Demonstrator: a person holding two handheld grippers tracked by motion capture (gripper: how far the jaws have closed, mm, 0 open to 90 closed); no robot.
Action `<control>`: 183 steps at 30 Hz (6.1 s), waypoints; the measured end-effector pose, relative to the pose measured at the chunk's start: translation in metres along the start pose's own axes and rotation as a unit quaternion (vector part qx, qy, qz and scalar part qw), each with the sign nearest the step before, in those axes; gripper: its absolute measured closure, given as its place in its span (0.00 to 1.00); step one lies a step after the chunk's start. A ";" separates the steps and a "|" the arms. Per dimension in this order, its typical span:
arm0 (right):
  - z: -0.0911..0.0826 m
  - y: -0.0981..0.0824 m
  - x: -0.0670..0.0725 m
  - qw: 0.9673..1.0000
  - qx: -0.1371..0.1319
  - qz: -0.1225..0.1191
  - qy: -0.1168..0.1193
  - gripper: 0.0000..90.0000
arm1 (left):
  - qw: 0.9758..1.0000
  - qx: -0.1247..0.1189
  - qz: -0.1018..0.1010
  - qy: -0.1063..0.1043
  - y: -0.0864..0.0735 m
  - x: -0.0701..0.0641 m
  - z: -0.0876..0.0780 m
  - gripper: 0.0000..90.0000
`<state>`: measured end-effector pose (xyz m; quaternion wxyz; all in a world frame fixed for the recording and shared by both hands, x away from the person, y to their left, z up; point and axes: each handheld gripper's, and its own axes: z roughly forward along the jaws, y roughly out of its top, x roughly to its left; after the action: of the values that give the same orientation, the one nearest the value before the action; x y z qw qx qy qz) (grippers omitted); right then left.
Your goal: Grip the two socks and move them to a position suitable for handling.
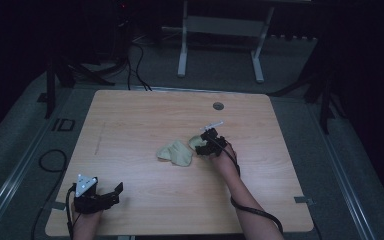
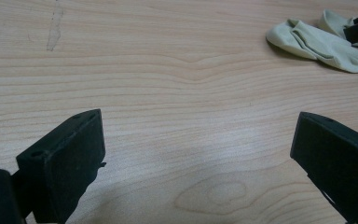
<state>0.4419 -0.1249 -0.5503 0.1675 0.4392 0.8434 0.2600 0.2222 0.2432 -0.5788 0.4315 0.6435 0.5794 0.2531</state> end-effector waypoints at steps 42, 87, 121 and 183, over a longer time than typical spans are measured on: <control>-0.128 -0.048 0.039 0.991 -0.065 -0.102 0.053 0.90 | 1.000 0.002 -0.002 0.009 -0.001 0.001 -0.002 0.03; -0.130 -0.110 0.102 0.992 -0.046 -0.095 0.073 0.37 | 0.972 0.096 0.125 -0.175 0.014 -0.094 0.016 0.07; -0.109 -0.141 0.120 0.985 0.016 -0.145 0.088 0.82 | 0.899 0.132 0.352 -0.225 0.019 -0.166 0.067 0.99; -0.144 -0.166 -0.017 0.999 -0.005 0.035 0.033 0.65 | 0.902 0.133 0.323 -0.253 0.029 -0.172 0.062 0.60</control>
<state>0.2694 -0.2600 -0.5302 0.1328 0.4585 0.8316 0.2840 0.2543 0.0620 -0.5547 0.3689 0.8890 0.2395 0.1273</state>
